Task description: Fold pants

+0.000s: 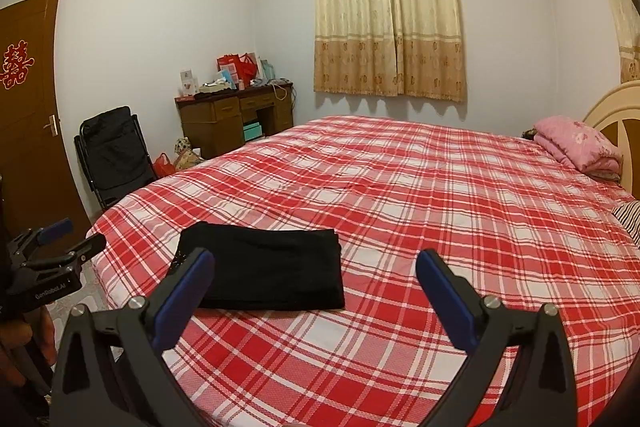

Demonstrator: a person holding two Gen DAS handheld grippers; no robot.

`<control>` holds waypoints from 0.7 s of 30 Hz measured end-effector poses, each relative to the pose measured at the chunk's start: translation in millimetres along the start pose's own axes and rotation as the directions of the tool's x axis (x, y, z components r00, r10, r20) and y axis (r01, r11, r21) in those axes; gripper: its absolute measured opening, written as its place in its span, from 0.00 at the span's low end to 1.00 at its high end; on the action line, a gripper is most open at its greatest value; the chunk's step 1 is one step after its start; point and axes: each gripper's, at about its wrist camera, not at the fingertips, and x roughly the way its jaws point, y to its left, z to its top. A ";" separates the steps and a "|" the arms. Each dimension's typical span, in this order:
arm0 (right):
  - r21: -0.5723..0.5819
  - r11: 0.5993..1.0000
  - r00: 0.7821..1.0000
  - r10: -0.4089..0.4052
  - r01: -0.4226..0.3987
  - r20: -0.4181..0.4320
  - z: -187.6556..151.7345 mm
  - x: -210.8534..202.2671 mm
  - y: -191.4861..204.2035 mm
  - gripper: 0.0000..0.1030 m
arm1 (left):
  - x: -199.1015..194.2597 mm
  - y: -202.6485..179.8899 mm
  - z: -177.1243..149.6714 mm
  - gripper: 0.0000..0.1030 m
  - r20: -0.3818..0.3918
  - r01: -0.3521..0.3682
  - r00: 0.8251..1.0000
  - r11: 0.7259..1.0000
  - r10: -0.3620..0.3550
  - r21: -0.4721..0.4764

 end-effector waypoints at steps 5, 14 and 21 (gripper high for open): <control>-0.004 1.000 1.000 -0.007 0.007 0.003 0.7 -0.8 0.3 1.00 | -7.9 -3.4 2.8 0.84 0.029 0.000 1.000 1.000 -0.001 0.013; -0.032 0.999 1.000 -0.013 0.014 0.016 0.4 -2.9 4.7 1.00 | -15.1 -6.9 7.4 0.94 0.056 -0.001 0.998 1.000 -0.001 0.029; -0.046 0.999 1.000 -0.013 0.014 0.017 -0.1 -2.5 7.5 1.00 | -10.4 -9.0 4.8 0.96 0.040 -0.014 0.999 0.999 0.013 0.033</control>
